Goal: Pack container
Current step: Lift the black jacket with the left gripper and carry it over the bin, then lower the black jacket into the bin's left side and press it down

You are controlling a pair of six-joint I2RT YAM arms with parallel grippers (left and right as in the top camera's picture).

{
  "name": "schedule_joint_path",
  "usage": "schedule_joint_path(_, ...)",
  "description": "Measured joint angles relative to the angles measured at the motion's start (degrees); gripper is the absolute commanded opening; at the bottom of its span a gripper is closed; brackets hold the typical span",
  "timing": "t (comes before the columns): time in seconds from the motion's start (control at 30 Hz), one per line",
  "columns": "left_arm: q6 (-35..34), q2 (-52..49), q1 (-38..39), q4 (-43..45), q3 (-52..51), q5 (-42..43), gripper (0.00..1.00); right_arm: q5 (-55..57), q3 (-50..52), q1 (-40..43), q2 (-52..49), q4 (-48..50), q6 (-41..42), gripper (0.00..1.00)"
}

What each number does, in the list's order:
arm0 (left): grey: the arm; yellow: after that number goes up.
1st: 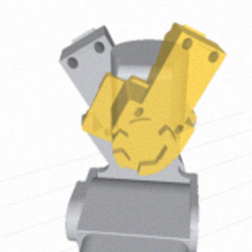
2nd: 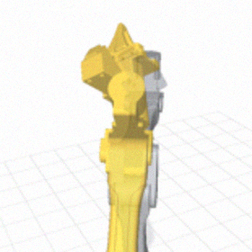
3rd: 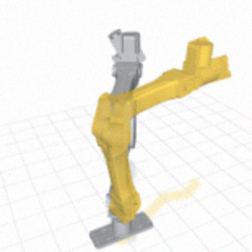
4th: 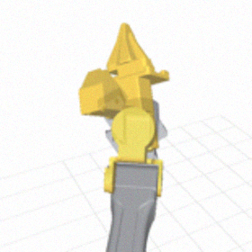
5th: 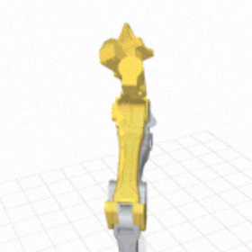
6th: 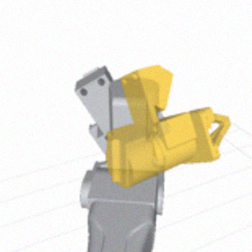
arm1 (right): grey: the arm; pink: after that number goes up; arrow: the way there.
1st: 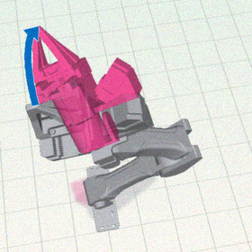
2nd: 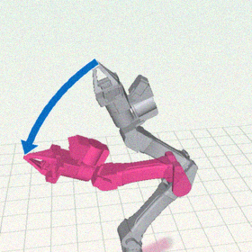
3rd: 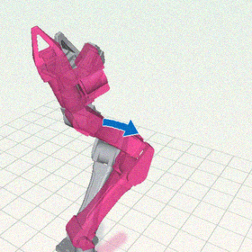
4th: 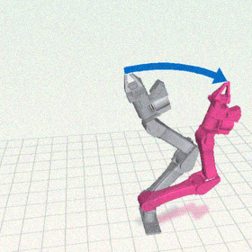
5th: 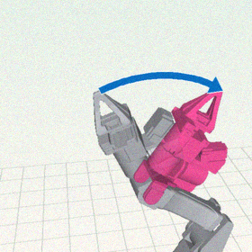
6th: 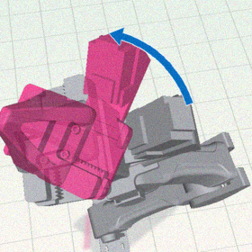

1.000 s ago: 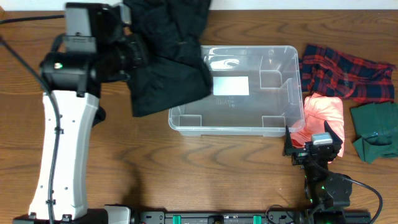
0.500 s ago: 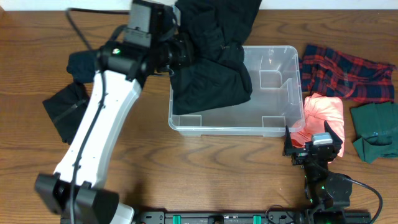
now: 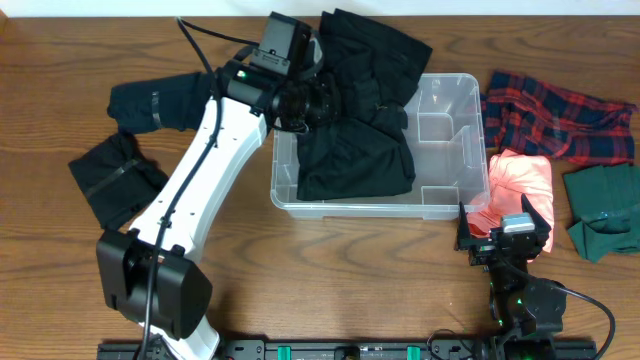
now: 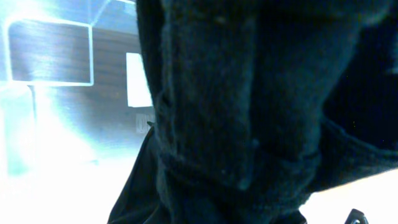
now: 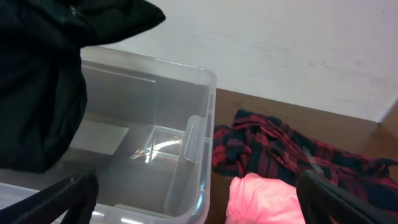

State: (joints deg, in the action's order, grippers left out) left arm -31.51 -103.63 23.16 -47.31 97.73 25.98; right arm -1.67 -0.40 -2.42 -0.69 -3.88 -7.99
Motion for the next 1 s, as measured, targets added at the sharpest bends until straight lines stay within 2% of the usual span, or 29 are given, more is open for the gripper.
schedule_joint_path(0.47,0.0,-1.1,0.2,4.2,-5.9,-0.1,0.06,0.0,0.0,0.0,0.0,0.0,0.0,0.99)
schedule_joint_path(1.0,-1.3,-1.1,0.2,5.8,-9.9,-5.5,0.07,0.0,0.0,0.0,0.0,0.0,0.0,0.99)
